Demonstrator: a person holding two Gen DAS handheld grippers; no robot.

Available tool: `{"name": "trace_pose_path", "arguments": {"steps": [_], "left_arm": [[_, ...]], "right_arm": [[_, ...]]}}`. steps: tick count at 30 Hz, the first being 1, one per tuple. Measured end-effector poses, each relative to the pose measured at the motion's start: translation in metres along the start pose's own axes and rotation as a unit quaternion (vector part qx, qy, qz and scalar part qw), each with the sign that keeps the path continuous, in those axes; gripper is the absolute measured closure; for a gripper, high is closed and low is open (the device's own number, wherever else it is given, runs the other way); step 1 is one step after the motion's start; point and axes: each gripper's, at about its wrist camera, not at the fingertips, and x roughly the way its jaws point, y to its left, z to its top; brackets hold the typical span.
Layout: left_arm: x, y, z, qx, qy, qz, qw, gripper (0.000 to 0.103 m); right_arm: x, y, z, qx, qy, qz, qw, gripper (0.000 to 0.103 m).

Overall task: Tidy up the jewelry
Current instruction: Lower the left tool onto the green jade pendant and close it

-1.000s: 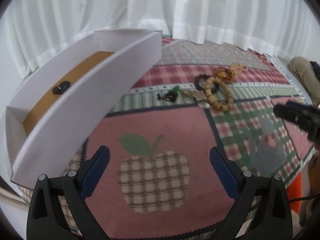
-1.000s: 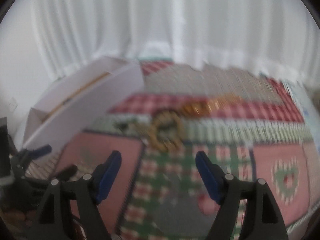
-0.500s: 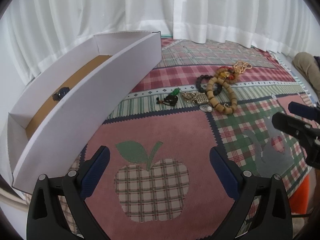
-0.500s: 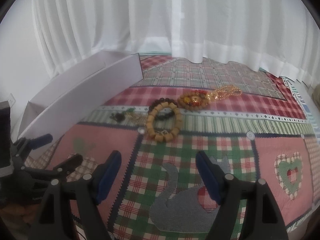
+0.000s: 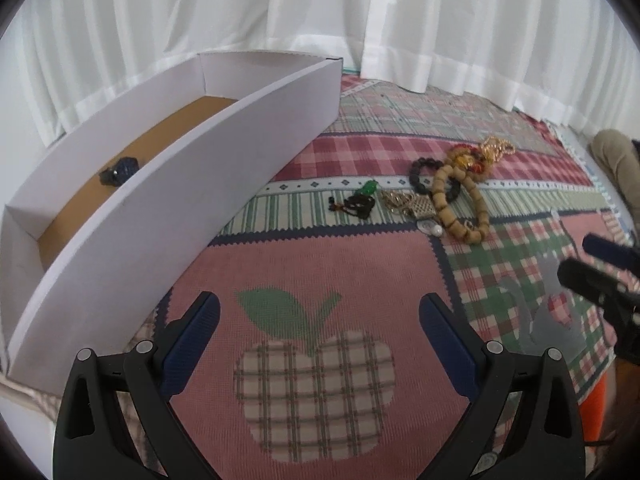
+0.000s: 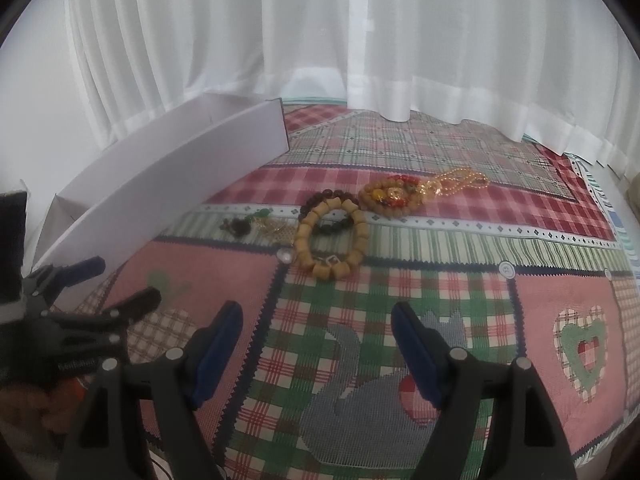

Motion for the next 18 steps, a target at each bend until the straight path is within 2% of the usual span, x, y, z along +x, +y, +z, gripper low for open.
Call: {"name": "trace_pose_path", "arguments": {"steps": [3, 11, 14, 18], "left_arm": [[0.012, 0.003, 0.01, 0.003, -0.004, -0.011, 0.9999, 0.003], [0.055, -0.012, 0.044, 0.058, -0.002, -0.043, 0.9974, 0.004], [0.075, -0.017, 0.052, 0.072, 0.007, -0.051, 0.9961, 0.004], [0.099, -0.021, 0.055, 0.08, 0.021, -0.048, 0.9954, 0.012]], "right_arm": [[0.006, -0.003, 0.001, 0.002, 0.003, 0.001, 1.0, 0.025], [0.029, -0.01, 0.015, -0.003, 0.005, 0.017, 1.0, 0.025], [0.04, -0.013, 0.021, 0.004, 0.013, 0.029, 0.999, 0.032], [0.053, -0.015, 0.025, 0.005, 0.022, 0.031, 0.999, 0.034]]}}
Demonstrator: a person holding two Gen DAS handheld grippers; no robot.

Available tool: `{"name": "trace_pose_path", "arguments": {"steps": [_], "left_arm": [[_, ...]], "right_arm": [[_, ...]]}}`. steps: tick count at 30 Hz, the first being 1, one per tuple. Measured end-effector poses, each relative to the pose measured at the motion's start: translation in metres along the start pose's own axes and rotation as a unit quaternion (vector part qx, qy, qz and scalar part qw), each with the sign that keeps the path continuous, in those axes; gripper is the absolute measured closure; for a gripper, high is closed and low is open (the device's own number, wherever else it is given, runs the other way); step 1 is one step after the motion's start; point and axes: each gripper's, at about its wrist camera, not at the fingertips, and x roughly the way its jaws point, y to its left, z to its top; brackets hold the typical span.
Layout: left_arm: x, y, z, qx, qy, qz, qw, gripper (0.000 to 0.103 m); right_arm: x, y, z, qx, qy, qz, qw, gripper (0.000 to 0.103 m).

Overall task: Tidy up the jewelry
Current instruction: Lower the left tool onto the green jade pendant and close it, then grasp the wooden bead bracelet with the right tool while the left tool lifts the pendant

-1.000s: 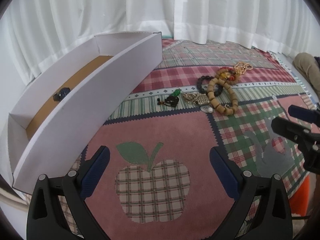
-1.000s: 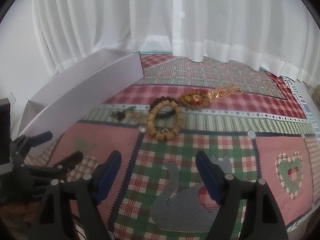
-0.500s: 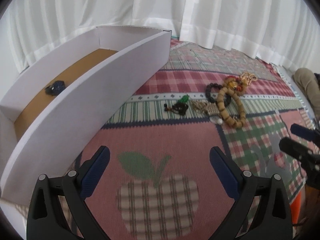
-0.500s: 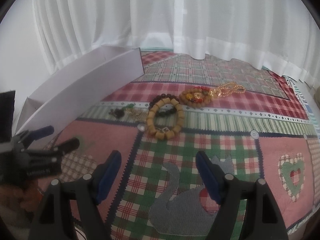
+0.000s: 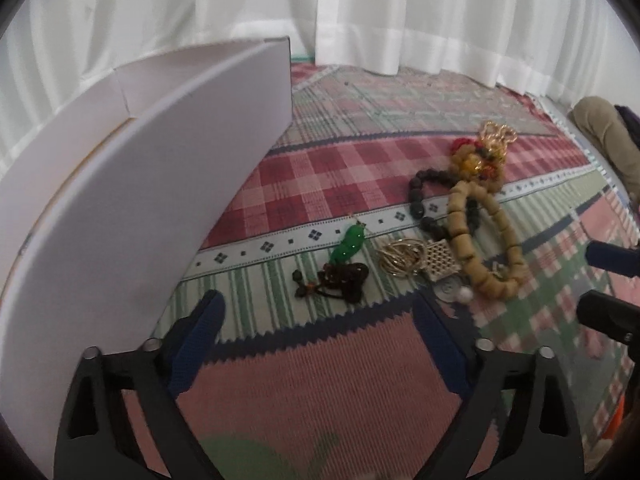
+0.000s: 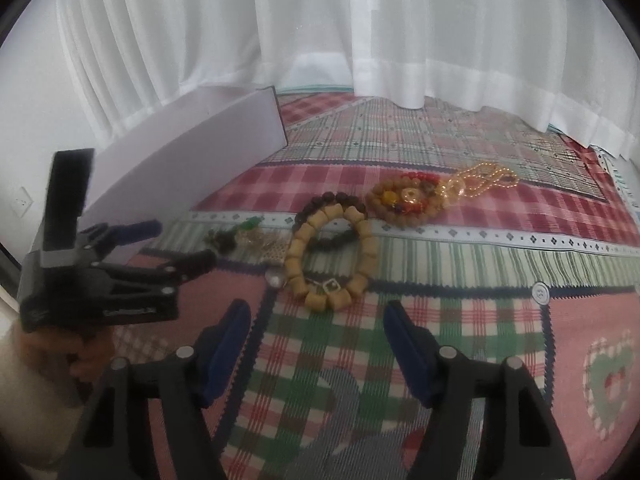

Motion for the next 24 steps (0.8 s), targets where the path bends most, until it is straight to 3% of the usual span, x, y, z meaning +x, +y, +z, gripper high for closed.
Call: {"name": "trace_pose_path", "arguments": {"steps": [4, 5, 8, 11, 13, 22, 23, 24], "left_arm": [[0.015, 0.0, 0.001, 0.002, 0.005, 0.001, 1.0, 0.018], [0.017, 0.0, 0.002, 0.003, 0.003, 0.001, 1.0, 0.019], [0.022, 0.0, 0.002, 0.005, 0.003, -0.007, 1.0, 0.034], [0.019, -0.001, 0.0, 0.014, -0.006, -0.015, 0.9998, 0.058], [0.017, 0.001, 0.001, 0.014, -0.005, -0.024, 0.9996, 0.08], [0.006, 0.018, -0.001, -0.036, 0.003, -0.062, 0.9974, 0.088], [0.004, 0.018, -0.001, -0.038, 0.002, -0.064, 0.9972, 0.088], [0.001, 0.019, -0.001, -0.042, 0.0, -0.068, 0.9968, 0.088]], "right_arm": [[0.007, -0.003, 0.002, -0.003, 0.007, 0.003, 1.0, 0.036], [0.01, -0.003, 0.003, -0.004, 0.011, 0.007, 1.0, 0.041], [0.019, -0.003, 0.008, -0.01, 0.025, 0.024, 0.999, 0.045], [0.034, 0.0, 0.013, -0.016, 0.04, 0.045, 0.998, 0.051], [0.045, 0.002, 0.017, -0.017, 0.045, 0.052, 0.997, 0.053], [0.09, 0.018, 0.032, -0.041, 0.066, 0.054, 0.995, 0.059], [0.09, 0.02, 0.033, -0.047, 0.069, 0.054, 0.995, 0.065], [0.091, 0.021, 0.034, -0.049, 0.072, 0.061, 0.994, 0.081]]}}
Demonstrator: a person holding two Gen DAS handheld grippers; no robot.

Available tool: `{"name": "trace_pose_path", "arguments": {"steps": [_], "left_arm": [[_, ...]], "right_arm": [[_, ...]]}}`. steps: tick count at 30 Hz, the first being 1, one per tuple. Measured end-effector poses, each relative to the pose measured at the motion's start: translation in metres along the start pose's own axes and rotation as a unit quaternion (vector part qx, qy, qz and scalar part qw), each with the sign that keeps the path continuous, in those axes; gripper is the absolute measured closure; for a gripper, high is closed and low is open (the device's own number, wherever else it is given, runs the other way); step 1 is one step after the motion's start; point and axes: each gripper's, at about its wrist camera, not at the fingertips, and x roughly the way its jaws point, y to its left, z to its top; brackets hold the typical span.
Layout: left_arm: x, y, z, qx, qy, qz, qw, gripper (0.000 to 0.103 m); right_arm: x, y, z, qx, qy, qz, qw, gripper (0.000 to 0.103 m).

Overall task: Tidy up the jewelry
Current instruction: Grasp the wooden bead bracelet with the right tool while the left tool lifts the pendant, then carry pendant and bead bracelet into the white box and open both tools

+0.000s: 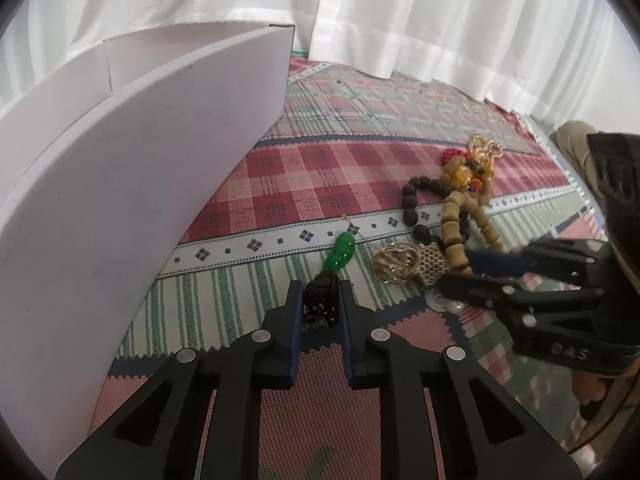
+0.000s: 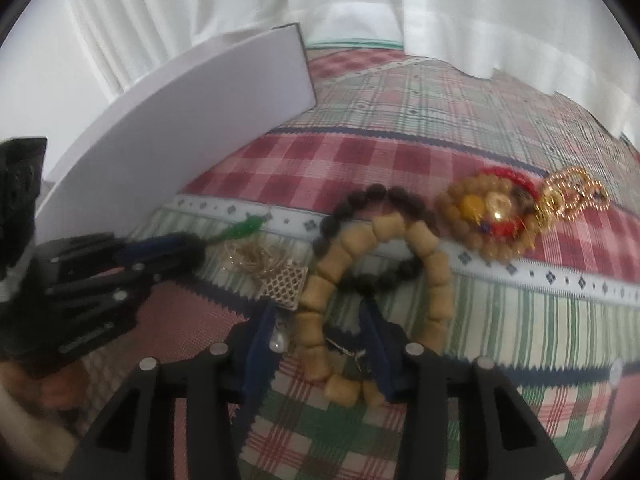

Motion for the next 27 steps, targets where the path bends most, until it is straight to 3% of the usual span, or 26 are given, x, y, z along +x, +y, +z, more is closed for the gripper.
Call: {"name": "trace_pose_path", "arguments": {"steps": [1, 5, 13, 22, 27], "left_arm": [[-0.004, 0.0, 0.0, -0.004, -0.002, -0.003, 1.0, 0.088], [-0.027, 0.001, 0.0, -0.018, -0.016, -0.012, 0.9996, 0.089], [-0.077, 0.0, 0.004, -0.053, -0.02, 0.003, 0.9984, 0.089], [-0.152, 0.007, 0.001, -0.078, -0.056, 0.06, 0.9936, 0.089], [-0.201, 0.031, -0.001, -0.111, -0.076, 0.09, 0.9869, 0.089]], "right_arm": [[0.0, 0.001, 0.0, -0.002, 0.004, 0.003, 1.0, 0.088], [-0.021, -0.004, -0.004, 0.014, -0.005, 0.013, 1.0, 0.088], [-0.083, -0.022, -0.003, 0.073, -0.041, 0.083, 0.993, 0.088], [-0.128, 0.004, 0.009, 0.07, -0.068, 0.149, 0.984, 0.088], [-0.145, 0.033, 0.031, 0.047, -0.091, 0.176, 0.979, 0.088]]}}
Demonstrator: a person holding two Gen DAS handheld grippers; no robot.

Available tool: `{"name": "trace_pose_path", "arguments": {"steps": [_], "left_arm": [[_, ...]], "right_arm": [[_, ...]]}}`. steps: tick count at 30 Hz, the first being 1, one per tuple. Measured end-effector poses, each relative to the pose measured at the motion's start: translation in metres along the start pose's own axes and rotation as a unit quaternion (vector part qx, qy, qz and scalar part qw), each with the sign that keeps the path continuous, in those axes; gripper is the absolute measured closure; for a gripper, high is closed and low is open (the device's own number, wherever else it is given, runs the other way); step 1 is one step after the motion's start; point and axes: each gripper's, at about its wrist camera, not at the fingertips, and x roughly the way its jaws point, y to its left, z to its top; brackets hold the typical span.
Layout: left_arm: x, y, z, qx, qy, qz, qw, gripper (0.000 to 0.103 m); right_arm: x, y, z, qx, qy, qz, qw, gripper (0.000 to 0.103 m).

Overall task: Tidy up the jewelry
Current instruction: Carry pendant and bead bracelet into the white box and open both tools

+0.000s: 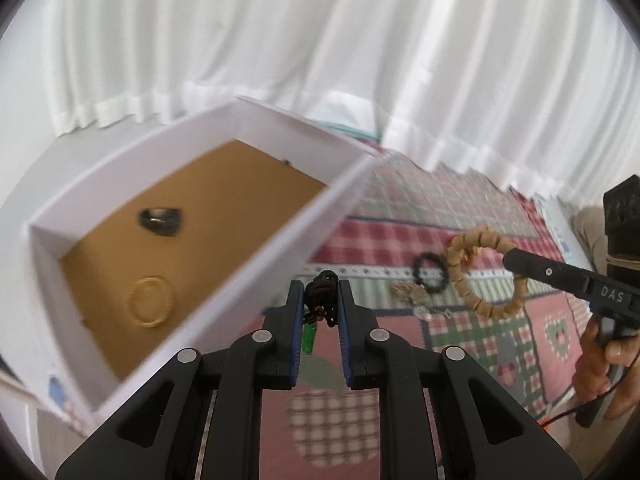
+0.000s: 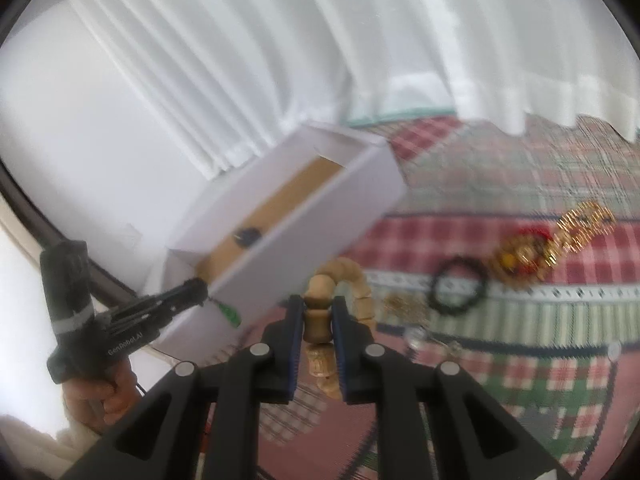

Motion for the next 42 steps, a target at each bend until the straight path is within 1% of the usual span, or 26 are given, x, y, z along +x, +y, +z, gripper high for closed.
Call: {"name": "trace_pose_path", "arguments": {"steps": [5, 6, 8, 11, 13, 15, 17, 19, 20, 26, 29, 32, 33, 35, 36, 37, 38, 40, 41, 42], "left_arm": [[-0.036, 0.048, 0.018, -0.041, -0.025, 0.042, 0.998, 0.088], [-0.041, 0.059, 0.022, -0.048, -0.032, 0.056, 0.9968, 0.088], [-0.046, 0.074, 0.03, -0.058, -0.043, 0.086, 0.9937, 0.088], [-0.04, 0.093, 0.041, -0.073, -0.049, 0.113, 0.9897, 0.089], [-0.029, 0.101, 0.048, -0.079, -0.049, 0.125, 0.9877, 0.089], [-0.008, 0.103, 0.056, -0.084, -0.041, 0.133, 0.9868, 0.089], [0.014, 0.105, 0.061, -0.091, -0.027, 0.127, 0.9872, 0.089], [0.039, 0.11, 0.065, -0.102, -0.007, 0.122, 0.9872, 0.089], [0.051, 0.112, 0.065, -0.108, 0.004, 0.119, 0.987, 0.089], [0.112, 0.121, 0.059, -0.133, 0.058, 0.121, 0.9821, 0.089], [0.129, 0.124, 0.054, -0.138, 0.075, 0.125, 0.9797, 0.089], [0.14, 0.125, 0.052, -0.136, 0.084, 0.13, 0.9786, 0.088], [0.141, 0.126, 0.053, -0.134, 0.086, 0.133, 0.9782, 0.086], [0.144, 0.126, 0.052, -0.132, 0.089, 0.147, 0.9762, 0.078], [0.142, 0.126, 0.052, -0.133, 0.087, 0.15, 0.9758, 0.063], [0.14, 0.126, 0.052, -0.133, 0.081, 0.153, 0.9758, 0.051], [0.135, 0.125, 0.052, -0.134, 0.074, 0.158, 0.9755, 0.047], [0.126, 0.125, 0.052, -0.129, 0.06, 0.171, 0.975, 0.035], [0.12, 0.124, 0.052, -0.128, 0.051, 0.177, 0.9746, 0.031], [0.115, 0.123, 0.052, -0.127, 0.044, 0.179, 0.9746, 0.025]], "right_arm": [[0.013, 0.032, 0.03, -0.029, -0.008, 0.024, 0.999, 0.088], [0.02, 0.04, 0.04, -0.039, -0.011, 0.029, 0.999, 0.088], [0.032, 0.053, 0.054, -0.056, -0.014, 0.033, 0.998, 0.088], [0.059, 0.071, 0.079, -0.079, -0.015, 0.039, 0.996, 0.088], [0.078, 0.077, 0.092, -0.089, -0.015, 0.033, 0.995, 0.088], [0.098, 0.08, 0.105, -0.096, -0.007, 0.027, 0.995, 0.088], [0.12, 0.081, 0.114, -0.102, 0.001, 0.013, 0.995, 0.088], [0.143, 0.081, 0.123, -0.111, 0.015, 0.003, 0.994, 0.088], [0.156, 0.082, 0.126, -0.118, 0.024, -0.009, 0.993, 0.088], [0.212, 0.076, 0.121, -0.158, 0.067, -0.058, 0.984, 0.088], [0.236, 0.073, 0.114, -0.17, 0.085, -0.078, 0.979, 0.088], [0.248, 0.075, 0.108, -0.178, 0.094, -0.081, 0.976, 0.088], [0.252, 0.076, 0.107, -0.179, 0.098, -0.08, 0.976, 0.087], [0.257, 0.077, 0.105, -0.175, 0.102, -0.07, 0.977, 0.087], [0.257, 0.077, 0.105, -0.171, 0.1, -0.063, 0.978, 0.084], [0.256, 0.077, 0.105, -0.168, 0.096, -0.06, 0.979, 0.076], [0.252, 0.078, 0.106, -0.165, 0.089, -0.058, 0.981, 0.074], [0.242, 0.08, 0.109, -0.159, 0.074, -0.055, 0.983, 0.072], [0.236, 0.08, 0.11, -0.158, 0.066, -0.059, 0.984, 0.063], [0.226, 0.081, 0.111, -0.156, 0.053, -0.068, 0.984, 0.049]]}}
